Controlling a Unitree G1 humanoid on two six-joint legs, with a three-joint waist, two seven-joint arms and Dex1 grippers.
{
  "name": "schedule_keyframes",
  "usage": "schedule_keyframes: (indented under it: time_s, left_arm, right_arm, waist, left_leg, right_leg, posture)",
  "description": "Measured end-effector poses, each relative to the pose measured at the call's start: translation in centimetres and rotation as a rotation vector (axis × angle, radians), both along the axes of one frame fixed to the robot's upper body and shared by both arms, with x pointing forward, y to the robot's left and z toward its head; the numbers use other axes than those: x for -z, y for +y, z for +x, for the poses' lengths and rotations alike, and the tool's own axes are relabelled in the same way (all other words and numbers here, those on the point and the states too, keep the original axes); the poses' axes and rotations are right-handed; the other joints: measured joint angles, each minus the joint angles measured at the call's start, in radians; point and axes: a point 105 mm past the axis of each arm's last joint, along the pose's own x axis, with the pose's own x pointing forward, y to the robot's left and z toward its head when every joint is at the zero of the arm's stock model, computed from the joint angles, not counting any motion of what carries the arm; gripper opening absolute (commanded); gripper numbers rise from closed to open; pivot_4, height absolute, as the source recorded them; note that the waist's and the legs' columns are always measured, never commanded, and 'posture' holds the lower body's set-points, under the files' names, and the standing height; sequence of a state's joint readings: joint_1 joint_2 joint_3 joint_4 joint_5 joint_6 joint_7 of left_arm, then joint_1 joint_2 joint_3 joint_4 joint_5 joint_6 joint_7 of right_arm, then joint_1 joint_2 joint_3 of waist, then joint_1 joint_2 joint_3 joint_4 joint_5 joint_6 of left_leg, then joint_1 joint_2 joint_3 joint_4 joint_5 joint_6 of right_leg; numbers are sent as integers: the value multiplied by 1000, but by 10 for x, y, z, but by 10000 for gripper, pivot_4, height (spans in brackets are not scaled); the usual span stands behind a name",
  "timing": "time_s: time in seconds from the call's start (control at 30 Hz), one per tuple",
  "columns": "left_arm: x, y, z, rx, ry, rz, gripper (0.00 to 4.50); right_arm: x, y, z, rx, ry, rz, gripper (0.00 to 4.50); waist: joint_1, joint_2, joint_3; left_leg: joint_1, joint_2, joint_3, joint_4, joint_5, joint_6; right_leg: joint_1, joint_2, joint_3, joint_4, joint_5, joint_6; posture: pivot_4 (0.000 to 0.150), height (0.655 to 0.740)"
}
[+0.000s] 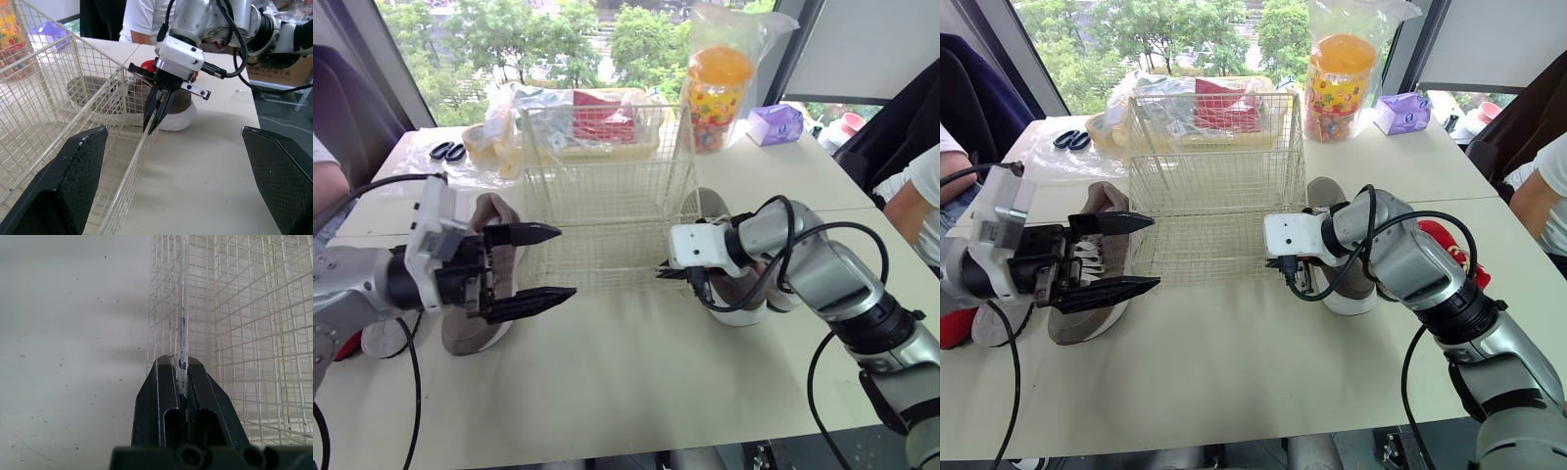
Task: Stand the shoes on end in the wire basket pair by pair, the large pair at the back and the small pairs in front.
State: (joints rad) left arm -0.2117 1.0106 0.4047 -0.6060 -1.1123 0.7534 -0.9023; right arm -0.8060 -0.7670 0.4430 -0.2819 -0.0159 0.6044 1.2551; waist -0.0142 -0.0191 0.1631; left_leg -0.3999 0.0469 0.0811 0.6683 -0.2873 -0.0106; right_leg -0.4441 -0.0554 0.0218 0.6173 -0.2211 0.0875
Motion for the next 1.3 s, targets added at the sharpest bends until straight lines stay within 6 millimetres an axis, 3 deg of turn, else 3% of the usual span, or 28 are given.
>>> schedule_keyframes:
  time_s: [0.13, 0.27, 0.47, 0.53, 0.63, 0.7, 0.8, 0.87, 1.03, 1.17, 1.3]
  left_arm:
    - [0, 0, 0, 0, -1, -2, 45000]
    - [-4, -2, 1, 8, -14, -4, 45000]
    - [-6, -6, 5, 46, -9, -25, 45000]
    - [-7, -7, 10, 65, -7, -39, 45000]
    - [-9, -8, 17, 94, -8, -49, 45000]
    - [-11, -13, 22, 133, -13, -50, 45000]
    - [-13, -16, 28, 178, -18, -42, 45000]
    - [-13, -16, 34, 194, -22, -45, 45000]
    - [-12, -23, 39, 240, -17, -33, 45000]
    - [-16, -26, 40, 257, -35, -24, 45000]
    - [-15, -26, 41, 254, -31, -23, 45000]
  right_arm:
    - [-5, 0, -1, 7, 6, 25, 24329]
    - [-33, -1, -4, 27, -13, 125, 43629]
    - [-102, -10, -23, 119, 5, 478, 44403]
    - [-114, -24, -27, 224, -10, 555, 44403]
    - [-115, -51, -27, 445, -25, 618, 44403]
    - [-108, -72, -25, 648, -57, 683, 44403]
    - [-75, -102, -24, 926, -94, 710, 44403]
    - [-57, -110, -27, 1036, -116, 740, 44403]
    - [-46, -107, -34, 1133, -173, 837, 44403]
    - [-20, -99, -36, 1205, -70, 890, 44403]
    - [9, -106, -39, 1317, -37, 860, 44403]
  waist:
    - [0, 0, 0]
    - [2, 0, 0]
    - [4, 0, 0]
    - [7, 0, 0]
    - [5, -1, 0]
    - [4, -1, -1]
    - [4, -1, -1]
    - [1, -1, -1]
    - [-3, -1, -1]
    - [-2, -1, -1]
    - [0, -1, -1]
  left_leg:
    - [0, 0, 0, 0, 0, 0]
    - [1, 0, 0, 0, 0, 0]
    - [1, 0, -1, 0, 0, -1]
    - [2, 0, -2, 1, 0, -1]
    - [2, 0, -1, 1, 0, -1]
    - [2, 0, -2, 1, 0, -1]
    - [2, 0, -2, 0, 0, -1]
    - [2, 0, -2, 1, 0, 0]
    - [3, 1, -3, 1, 0, 0]
    - [3, 1, -4, 0, 0, 0]
    - [3, 1, -4, 1, 0, 0]
  right_leg:
    - [0, 0, 0, 0, 0, 0]
    - [1, 0, 0, 1, 0, 0]
    - [2, 0, 0, 1, 0, 0]
    - [3, 0, 0, 1, 0, 0]
    - [3, 0, 0, 1, 0, 0]
    - [3, 0, 0, 1, 0, 0]
    - [3, 1, 0, 1, 0, 0]
    - [2, 1, 0, 2, 0, 0]
    - [3, 4, 2, 2, 0, 0]
    - [3, 4, 2, 2, 0, 0]
    - [3, 4, 2, 2, 0, 0]
  posture:
    - [1500, 7400]
    - [1500, 7400]
    - [1500, 7400]
    - [1500, 7400]
    - [1500, 7400]
    - [1500, 7400]
    - [1500, 7400]
    - [1500, 7400]
    - [1500, 7400]
    - [1500, 7400]
    - [1500, 7400]
